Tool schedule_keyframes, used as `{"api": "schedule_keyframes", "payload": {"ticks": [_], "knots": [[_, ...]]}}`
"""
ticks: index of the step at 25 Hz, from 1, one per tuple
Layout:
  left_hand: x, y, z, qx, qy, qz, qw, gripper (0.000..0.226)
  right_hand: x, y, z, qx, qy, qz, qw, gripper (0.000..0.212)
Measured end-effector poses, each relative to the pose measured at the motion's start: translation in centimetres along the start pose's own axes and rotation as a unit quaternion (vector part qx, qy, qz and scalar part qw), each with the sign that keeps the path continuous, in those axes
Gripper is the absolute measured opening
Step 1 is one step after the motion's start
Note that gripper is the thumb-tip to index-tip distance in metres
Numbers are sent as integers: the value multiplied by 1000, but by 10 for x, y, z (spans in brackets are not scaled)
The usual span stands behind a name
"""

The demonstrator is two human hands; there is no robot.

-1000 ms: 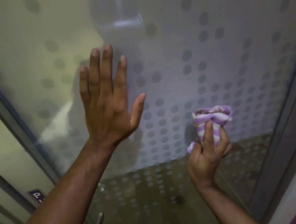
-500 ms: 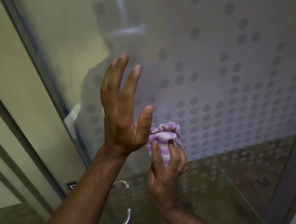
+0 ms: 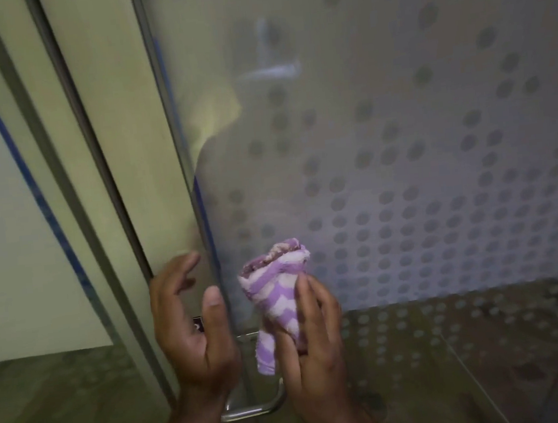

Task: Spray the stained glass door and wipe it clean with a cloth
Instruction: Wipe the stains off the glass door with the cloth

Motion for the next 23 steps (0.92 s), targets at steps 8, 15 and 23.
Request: {"api": "schedule_keyframes", "payload": {"ticks": [8,15,23], "knots": [[-33,-49,-40,-392,95,-168,899,45,-21,36,-23,2,110,61,992,90],[-66,-85,-60,-411,56,-136,900,38,-67,59,-5,9,205,61,977,84],[-104,-172,-111,-359,30,-28,932,39,-143,87,28,-122,390,32,912,66]]}}
Point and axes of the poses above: each hand's wrist, its own z-axis towards the middle knuckle, its own x-axis out of the palm, y = z × x, the point moved 1 cm from there along z, towards the middle knuckle, and after that the axes turned 10 degrees about -y, right-handed, at the moved point
